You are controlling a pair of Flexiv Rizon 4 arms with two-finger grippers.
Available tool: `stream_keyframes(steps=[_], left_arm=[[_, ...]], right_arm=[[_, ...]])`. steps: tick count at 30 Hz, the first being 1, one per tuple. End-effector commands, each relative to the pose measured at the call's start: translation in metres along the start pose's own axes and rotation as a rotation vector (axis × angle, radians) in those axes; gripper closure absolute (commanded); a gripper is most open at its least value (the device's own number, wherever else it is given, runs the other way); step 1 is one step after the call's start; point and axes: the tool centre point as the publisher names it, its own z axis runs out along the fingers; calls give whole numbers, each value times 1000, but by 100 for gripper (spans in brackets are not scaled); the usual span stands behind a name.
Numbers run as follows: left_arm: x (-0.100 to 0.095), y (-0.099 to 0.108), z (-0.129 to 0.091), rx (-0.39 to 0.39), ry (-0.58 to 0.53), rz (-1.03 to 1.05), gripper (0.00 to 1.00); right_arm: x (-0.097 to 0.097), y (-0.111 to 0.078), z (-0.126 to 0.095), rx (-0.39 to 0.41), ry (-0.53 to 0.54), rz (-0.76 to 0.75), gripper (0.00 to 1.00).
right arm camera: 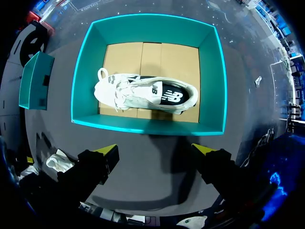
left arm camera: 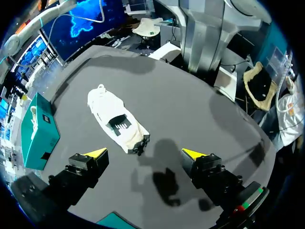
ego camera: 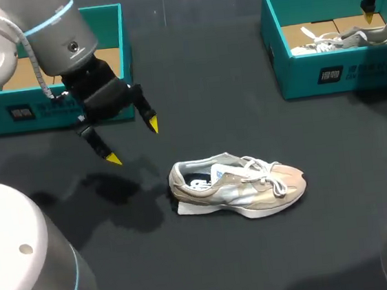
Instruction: Take the shoe out of the shoebox, open the shoe tongue, remove and reinsert the insole, then place the shoe into the shoebox
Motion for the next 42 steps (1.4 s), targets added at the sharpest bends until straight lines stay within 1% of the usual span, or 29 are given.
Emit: stream_keyframes(steps=[1, 4, 6, 8, 10, 11, 13, 14, 16, 17, 30, 32, 33, 34, 35, 36, 37, 39, 40, 42], left_arm=[[3, 5, 3, 59, -58, -71, 0], [3, 5, 3, 59, -58, -71, 0], [11, 8, 6, 150, -115, -128, 0], [17, 17, 12, 210, -153, -214, 0], [25, 23, 20, 231, -188, -255, 0], [31, 25, 24, 259, -184, -269, 0], [36, 26, 27, 280, -203, -289, 0], [39, 26, 28, 311, -213, -304, 0], [42, 26, 29, 330, -231, -340, 0], [44, 25, 30, 357, -221, -350, 0], [44, 25, 30, 357, -221, -350, 0], [54, 30, 38, 386, -296, -368, 0], [57, 32, 39, 407, -303, -379, 0], [62, 36, 41, 430, -365, -400, 0], [66, 40, 43, 455, -392, -432, 0], [68, 42, 45, 473, -391, -435, 0], [73, 47, 47, 495, -434, -467, 0], [78, 51, 51, 493, -460, -482, 0], [81, 53, 54, 512, -466, -503, 0], [86, 55, 57, 517, -493, -522, 0]], right_arm=[[0, -1, 0, -1, -1, 1, 0], [0, -1, 0, -1, -1, 1, 0], [0, -1, 0, -1, -1, 1, 0], [0, -1, 0, -1, -1, 1, 0], [0, -1, 0, -1, -1, 1, 0], [0, -1, 0, -1, -1, 1, 0], [0, -1, 0, -1, -1, 1, 0], [0, -1, 0, -1, -1, 1, 0], [0, -1, 0, -1, -1, 1, 0], [0, -1, 0, -1, -1, 1, 0], [0, -1, 0, -1, -1, 1, 0], [0, -1, 0, -1, -1, 1, 0], [0, -1, 0, -1, -1, 1, 0], [0, -1, 0, -1, -1, 1, 0], [0, -1, 0, -1, -1, 1, 0], [0, -1, 0, -1, -1, 1, 0], [0, -1, 0, -1, -1, 1, 0], [0, -1, 0, -1, -1, 1, 0], [0, -1, 0, -1, -1, 1, 0], [0, -1, 0, -1, -1, 1, 0]])
